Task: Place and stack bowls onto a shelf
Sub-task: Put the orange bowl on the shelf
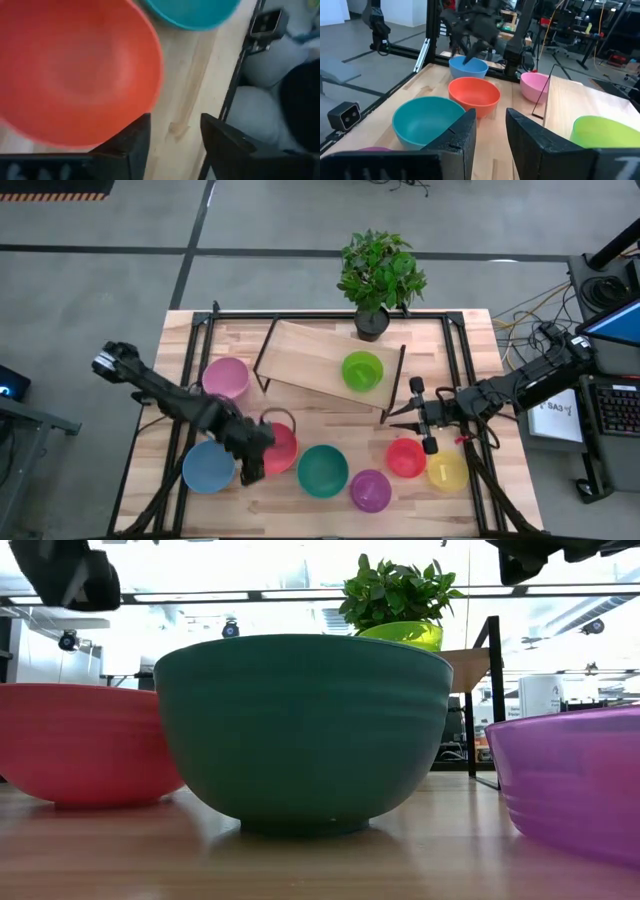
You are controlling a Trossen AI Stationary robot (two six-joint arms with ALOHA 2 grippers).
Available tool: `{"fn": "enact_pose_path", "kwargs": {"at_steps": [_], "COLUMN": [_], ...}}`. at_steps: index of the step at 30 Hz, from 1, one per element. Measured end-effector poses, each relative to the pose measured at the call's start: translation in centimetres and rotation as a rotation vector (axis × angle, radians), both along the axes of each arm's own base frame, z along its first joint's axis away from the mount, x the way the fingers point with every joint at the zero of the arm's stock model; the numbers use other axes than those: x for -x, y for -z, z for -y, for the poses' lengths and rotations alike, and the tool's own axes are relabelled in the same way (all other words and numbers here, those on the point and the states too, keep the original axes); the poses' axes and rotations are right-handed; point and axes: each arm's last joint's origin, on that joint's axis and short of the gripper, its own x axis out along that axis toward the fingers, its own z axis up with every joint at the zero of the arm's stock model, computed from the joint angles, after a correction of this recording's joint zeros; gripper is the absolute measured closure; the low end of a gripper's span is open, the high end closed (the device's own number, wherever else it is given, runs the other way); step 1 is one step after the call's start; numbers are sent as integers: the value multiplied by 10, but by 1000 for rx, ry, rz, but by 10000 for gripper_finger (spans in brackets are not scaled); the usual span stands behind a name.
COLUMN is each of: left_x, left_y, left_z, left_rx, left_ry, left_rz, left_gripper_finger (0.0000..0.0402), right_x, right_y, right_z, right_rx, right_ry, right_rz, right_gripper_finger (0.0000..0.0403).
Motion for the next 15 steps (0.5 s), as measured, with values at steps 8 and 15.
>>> {"fn": "enact_pose_path", "kwargs": {"at_steps": [8,15], "left_x": [-24,-37], "left_y": [15,37], "left_z": [53,70], "left_rx": [-217,-419], "left_ry": [164,217], "left_rz": [-3,-218], "left_gripper_finger": [199,199], "right_x": [0,-1], "right_y": [-3,-14], "right_z": [0,-1], "right_rx": [38,70], "right_ry": [-6,-14], "right_rz": [29,66], "right_gripper_finger": [304,301]}}
